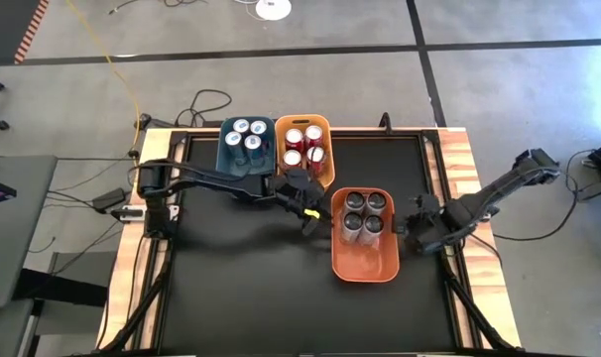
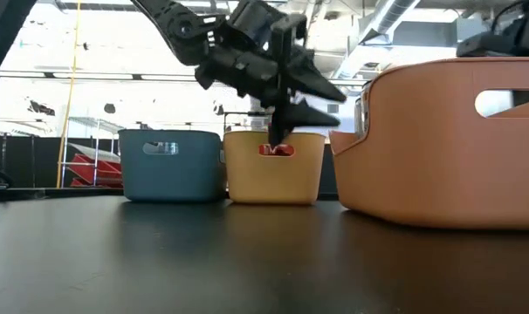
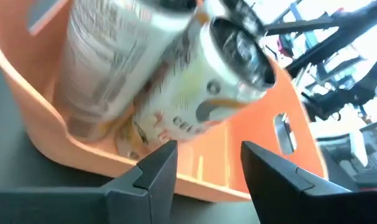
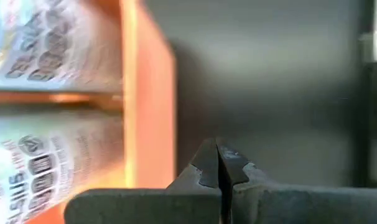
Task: Sort soda cans
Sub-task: Move the orange bin to the top right of the table
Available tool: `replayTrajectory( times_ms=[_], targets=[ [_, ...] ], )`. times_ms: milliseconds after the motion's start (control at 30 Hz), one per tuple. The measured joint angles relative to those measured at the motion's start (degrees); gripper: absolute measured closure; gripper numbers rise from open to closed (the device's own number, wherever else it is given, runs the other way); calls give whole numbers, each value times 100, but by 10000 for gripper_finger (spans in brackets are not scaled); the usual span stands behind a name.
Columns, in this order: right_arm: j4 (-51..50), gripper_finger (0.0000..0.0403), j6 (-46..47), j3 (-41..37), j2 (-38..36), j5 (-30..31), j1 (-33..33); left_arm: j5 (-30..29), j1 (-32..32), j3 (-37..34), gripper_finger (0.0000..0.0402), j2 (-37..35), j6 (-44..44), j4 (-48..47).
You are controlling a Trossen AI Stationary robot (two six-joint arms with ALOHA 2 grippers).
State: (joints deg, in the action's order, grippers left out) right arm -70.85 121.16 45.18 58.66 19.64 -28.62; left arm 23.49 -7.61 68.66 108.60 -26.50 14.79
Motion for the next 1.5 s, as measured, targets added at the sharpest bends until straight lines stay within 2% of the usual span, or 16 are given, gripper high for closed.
replayTrajectory(
  times_ms=[100,233,533,633,900,967,1167,1500],
  targets=[
    [-75,403,599,38,-114,0,-505,-23,-10,-4,242,-228,20,-46],
    [434,403,753,41,-81,-17,-1118,-68,-11,-2,269,-547,84,-4],
    [1547,403,906,43,824,-28,-2066,-90,-21,-4,358,-641,132,-50],
    [1737,403,903,43,1188,-26,-2381,131,-18,-4,393,-641,38,-44],
    [2918,403,743,43,2029,-17,-3019,275,-8,-4,401,-641,-286,-40],
    [3169,403,735,43,2241,-8,-3080,132,23,-6,401,-685,-357,-69],
    [3719,403,581,43,2723,354,-3098,-1152,352,-11,401,-1148,24,-98],
    [3836,403,572,41,2954,1201,-2900,-1793,446,-11,401,-1886,314,-1002]
  ],
)
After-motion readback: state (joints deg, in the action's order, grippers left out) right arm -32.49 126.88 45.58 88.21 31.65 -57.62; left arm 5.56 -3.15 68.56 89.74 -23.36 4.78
